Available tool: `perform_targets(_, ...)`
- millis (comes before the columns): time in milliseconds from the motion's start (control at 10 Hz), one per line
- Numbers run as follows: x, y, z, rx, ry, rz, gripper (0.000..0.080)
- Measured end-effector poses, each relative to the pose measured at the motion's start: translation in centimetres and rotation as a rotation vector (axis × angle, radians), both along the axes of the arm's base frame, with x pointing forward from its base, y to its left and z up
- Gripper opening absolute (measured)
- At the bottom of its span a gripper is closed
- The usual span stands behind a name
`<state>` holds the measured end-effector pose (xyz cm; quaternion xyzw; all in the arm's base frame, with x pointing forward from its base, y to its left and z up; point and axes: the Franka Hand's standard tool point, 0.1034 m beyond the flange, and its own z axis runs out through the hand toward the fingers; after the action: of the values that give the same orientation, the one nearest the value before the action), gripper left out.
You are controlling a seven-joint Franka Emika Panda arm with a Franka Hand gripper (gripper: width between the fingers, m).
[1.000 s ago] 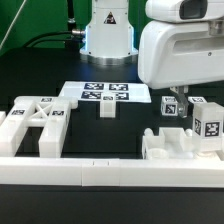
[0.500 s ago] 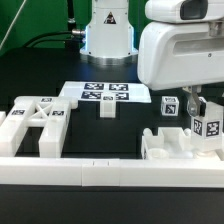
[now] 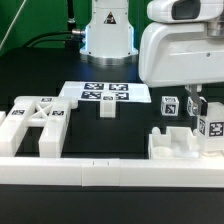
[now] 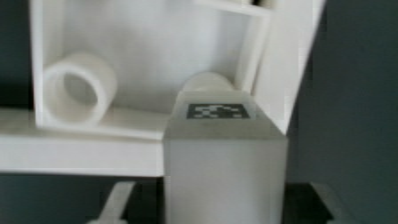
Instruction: Assemble chair
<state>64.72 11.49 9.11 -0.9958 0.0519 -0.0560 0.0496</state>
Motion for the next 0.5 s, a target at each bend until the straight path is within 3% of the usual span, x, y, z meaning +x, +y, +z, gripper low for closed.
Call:
perform_targets(100,0.01,-0.04,0.00,0.013,-0.003,-0.112,0.0282)
perform_targets(200,0.00,0.09,0.04,-0.002,0.002,-0.119,0.0284)
perform_targets(500,0.00,-0.07,-0.01,0.031,0.021,-0.313,0.0284)
